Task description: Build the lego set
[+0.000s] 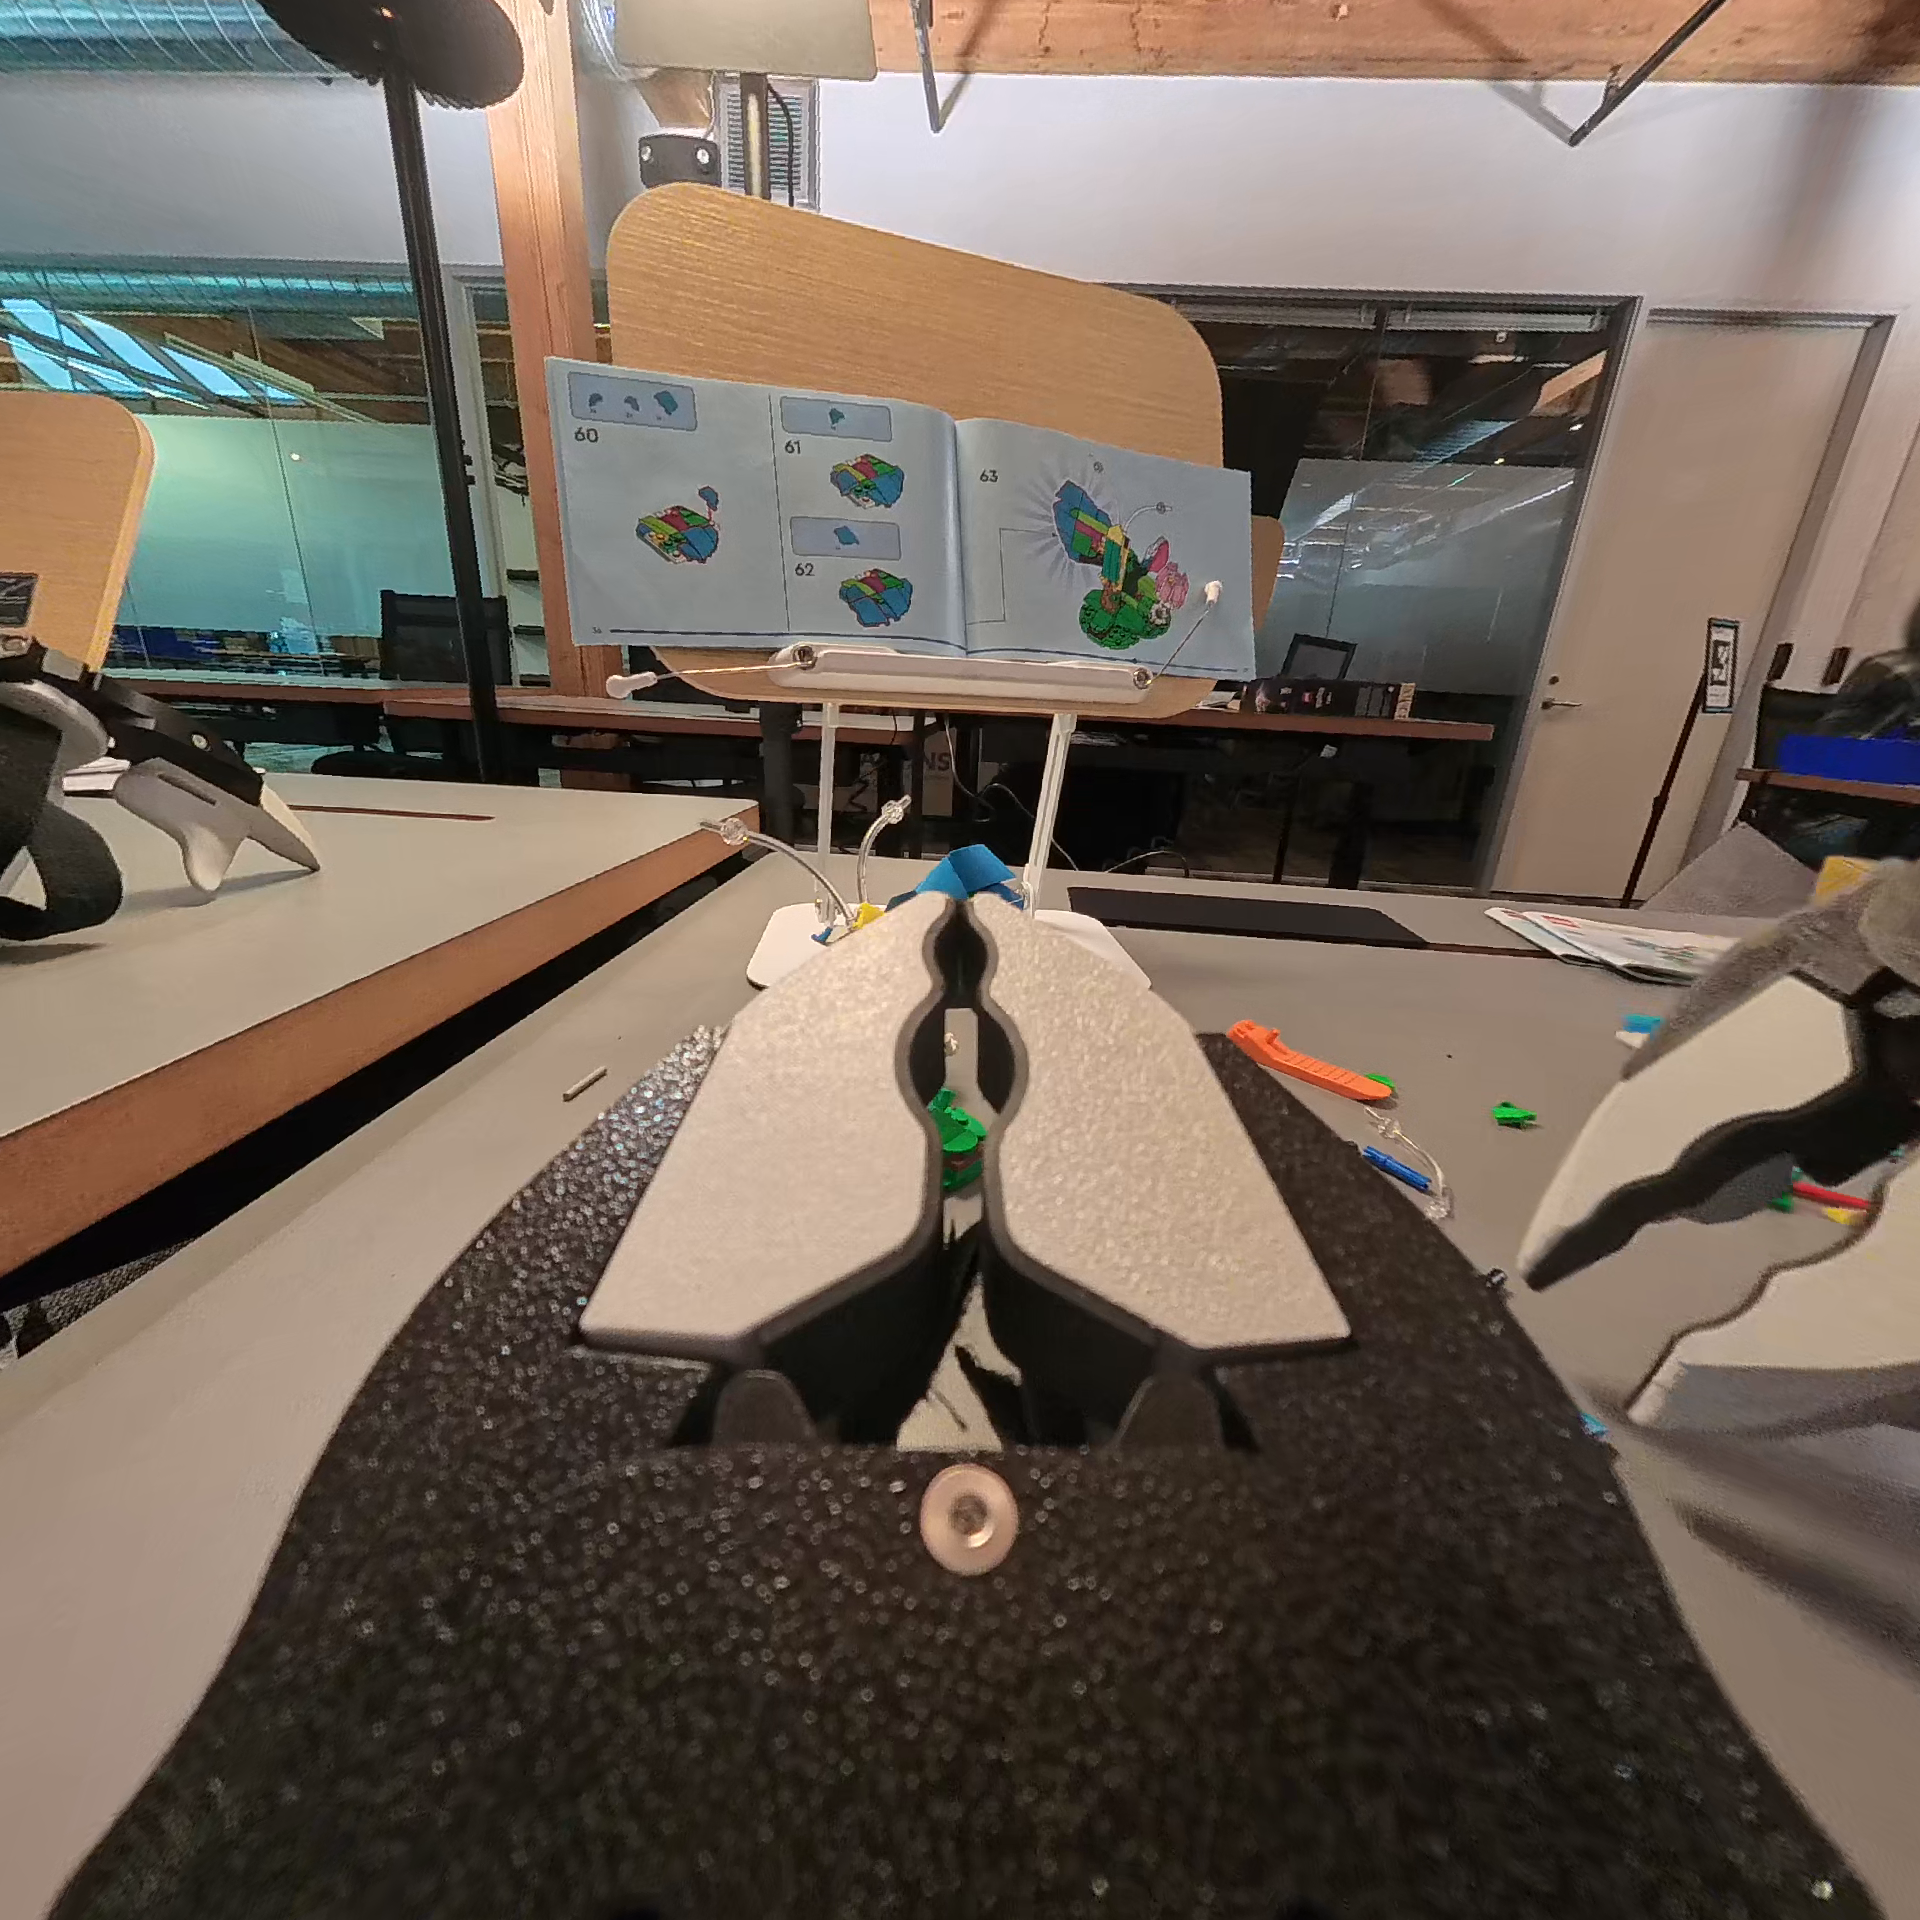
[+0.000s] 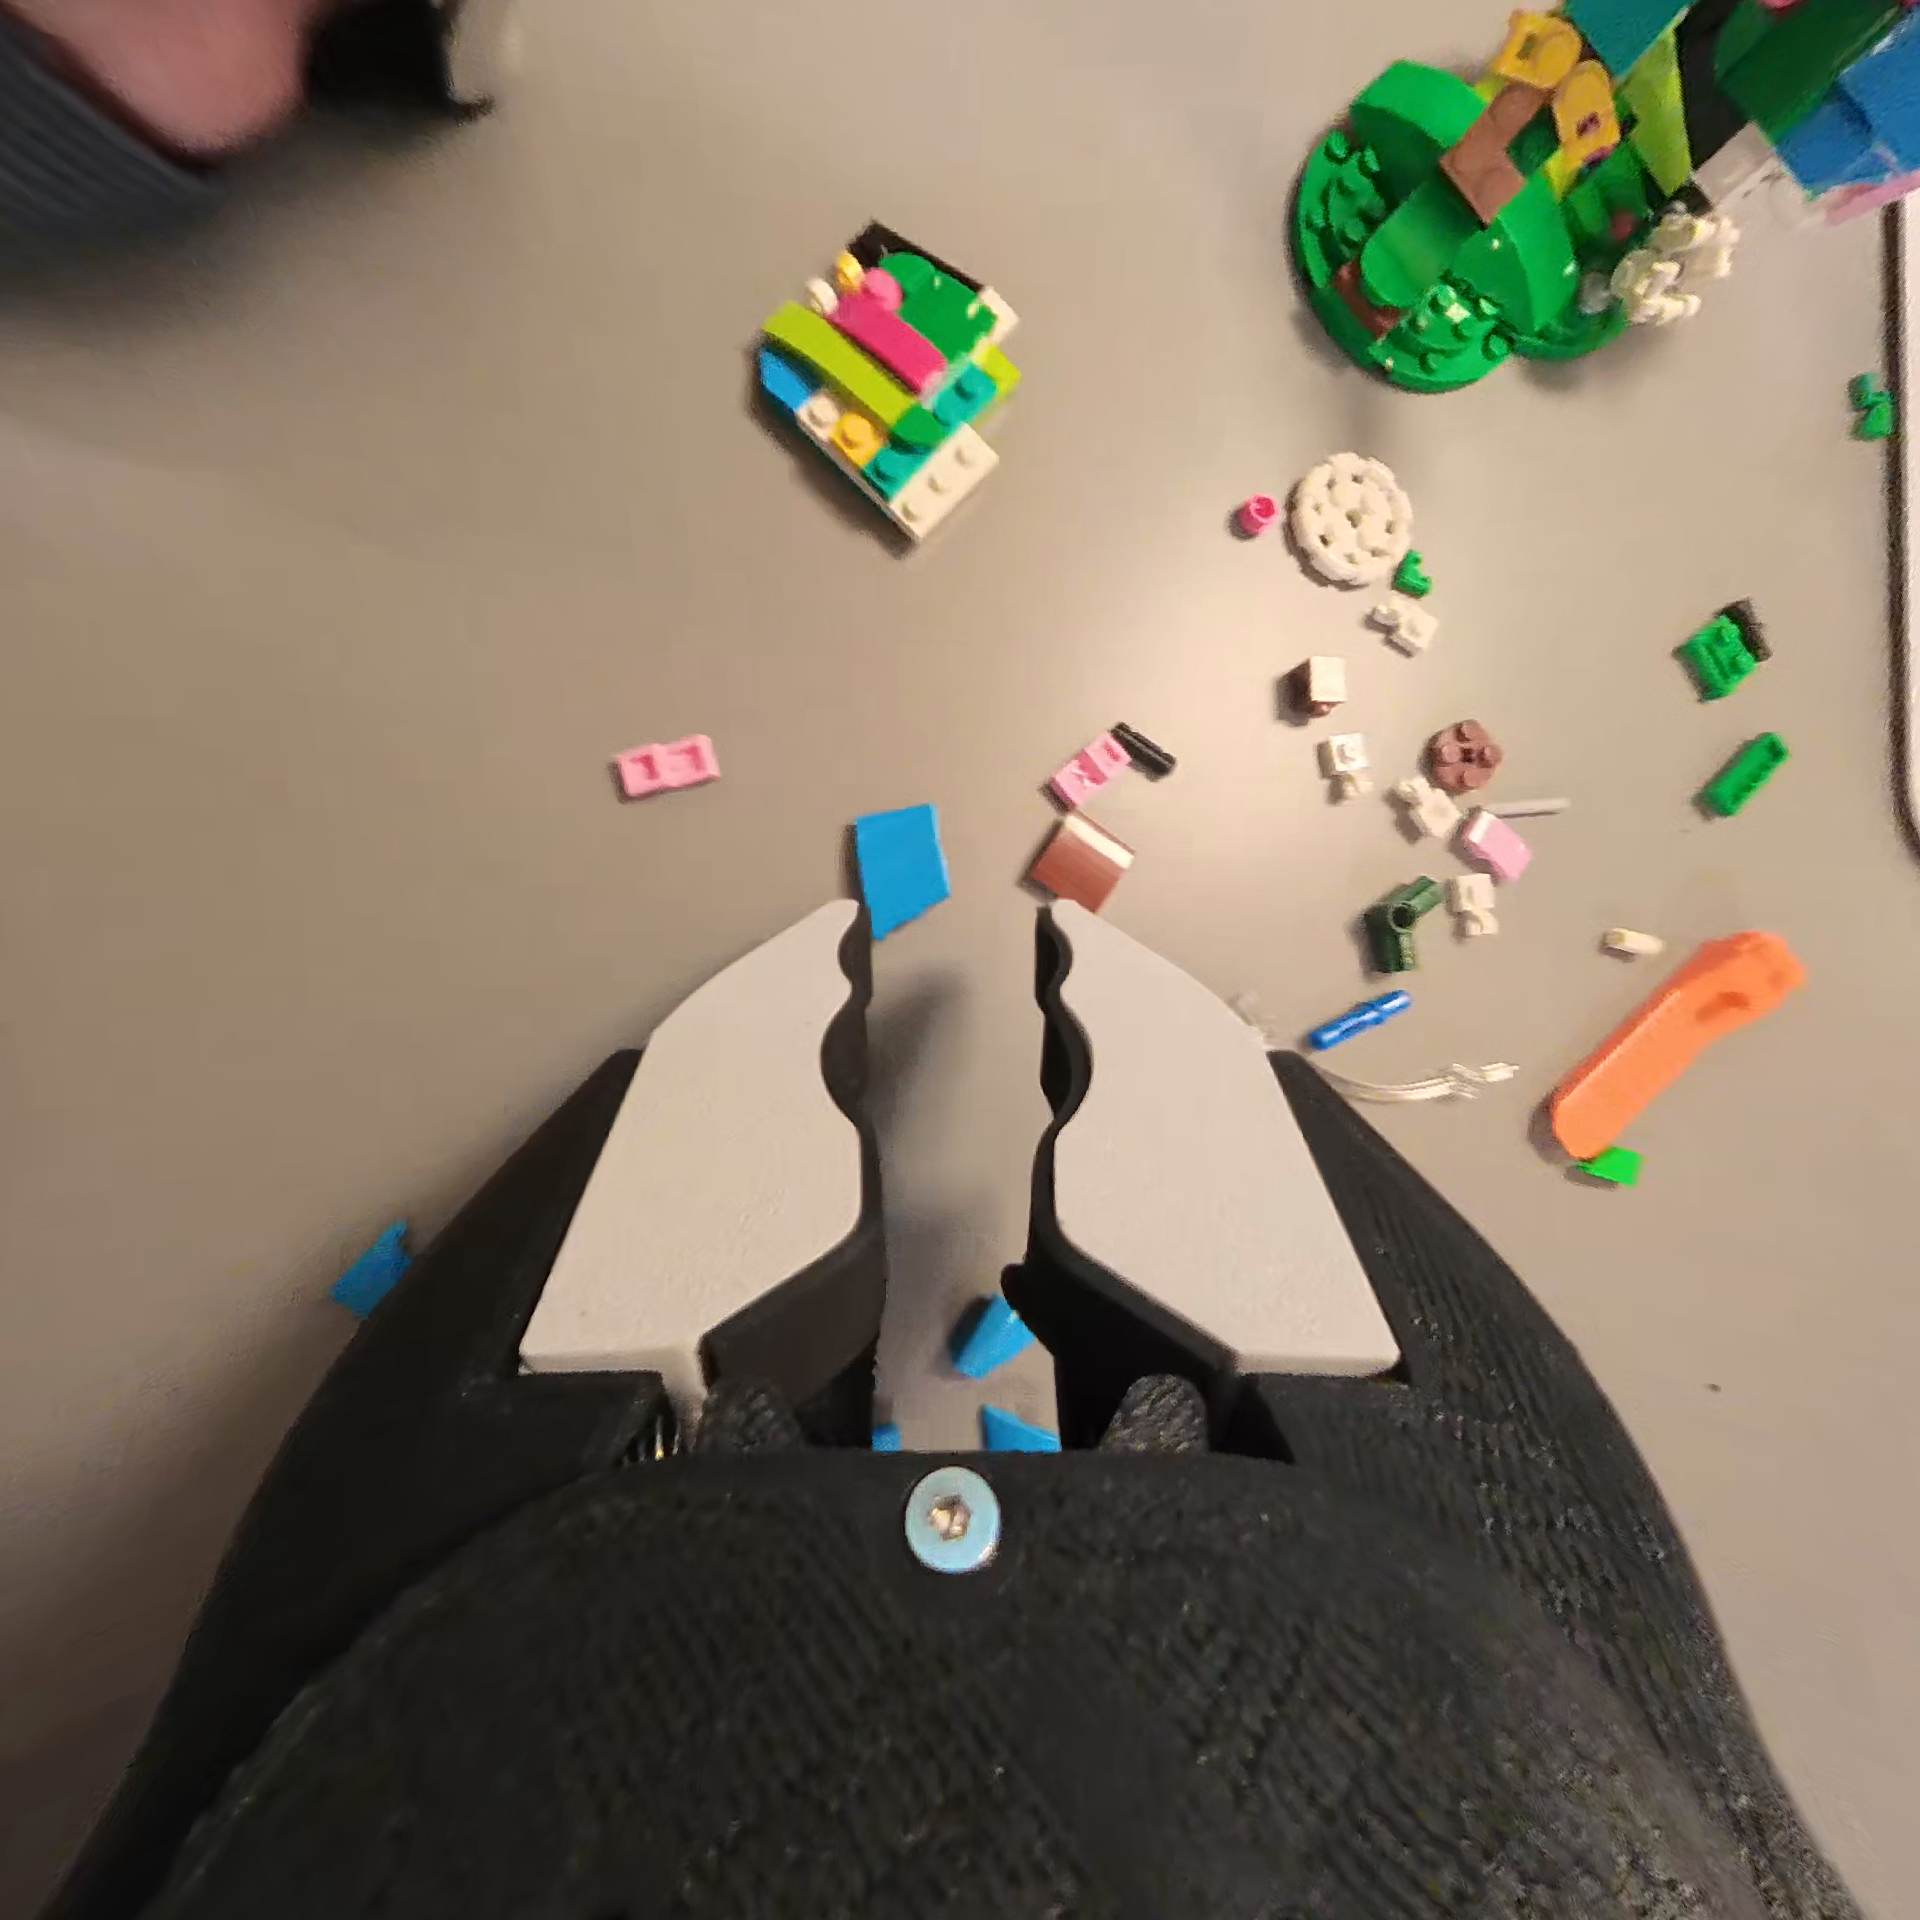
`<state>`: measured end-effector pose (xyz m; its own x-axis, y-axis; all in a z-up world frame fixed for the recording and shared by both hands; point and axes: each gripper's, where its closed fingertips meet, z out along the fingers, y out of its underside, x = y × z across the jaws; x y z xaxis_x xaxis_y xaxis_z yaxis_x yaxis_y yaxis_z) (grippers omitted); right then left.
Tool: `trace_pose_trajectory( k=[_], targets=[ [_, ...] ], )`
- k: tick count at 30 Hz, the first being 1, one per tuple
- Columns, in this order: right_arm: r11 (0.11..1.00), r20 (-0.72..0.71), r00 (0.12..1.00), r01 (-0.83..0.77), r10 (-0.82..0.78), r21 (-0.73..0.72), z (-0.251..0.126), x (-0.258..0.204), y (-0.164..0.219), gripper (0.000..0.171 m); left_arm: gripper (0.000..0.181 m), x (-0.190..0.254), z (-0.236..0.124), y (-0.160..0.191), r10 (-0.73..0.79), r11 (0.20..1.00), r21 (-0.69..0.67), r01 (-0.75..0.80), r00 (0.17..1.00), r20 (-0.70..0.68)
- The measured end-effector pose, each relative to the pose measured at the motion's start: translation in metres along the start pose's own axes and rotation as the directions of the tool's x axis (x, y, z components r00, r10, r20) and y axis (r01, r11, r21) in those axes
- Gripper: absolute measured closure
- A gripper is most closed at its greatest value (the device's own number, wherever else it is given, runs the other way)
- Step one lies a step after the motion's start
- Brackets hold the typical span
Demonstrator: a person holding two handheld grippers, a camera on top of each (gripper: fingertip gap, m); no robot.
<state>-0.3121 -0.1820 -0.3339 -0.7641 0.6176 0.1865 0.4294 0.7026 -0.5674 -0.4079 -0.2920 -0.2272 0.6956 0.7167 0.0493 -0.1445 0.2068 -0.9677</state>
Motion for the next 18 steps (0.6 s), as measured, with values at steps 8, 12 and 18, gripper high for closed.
trace_pose_trajectory(
  k=[8,12,18],
  targets=[
    [0.932,-0.162,0.971,-0.109,0.174,0.346,-0.015,0.012,-0.025,0.144,0.181,0.001,0.0,0.0,0.004,1.0,-0.003,-0.004,1.0,-0.002],
    [0.885,-0.235,0.942,-0.113,0.24,0.452,-0.028,0.03,-0.027,0.15,0.181,0.001,0.0,0.0,0.007,1.0,-0.003,-0.007,1.0,-0.003],
    [0.869,-0.228,0.949,-0.082,0.218,0.488,-0.036,0.026,-0.026,0.171,0.181,0.002,0.002,0.001,0.011,1.0,-0.008,-0.011,1.0,-0.008]
  ],
)
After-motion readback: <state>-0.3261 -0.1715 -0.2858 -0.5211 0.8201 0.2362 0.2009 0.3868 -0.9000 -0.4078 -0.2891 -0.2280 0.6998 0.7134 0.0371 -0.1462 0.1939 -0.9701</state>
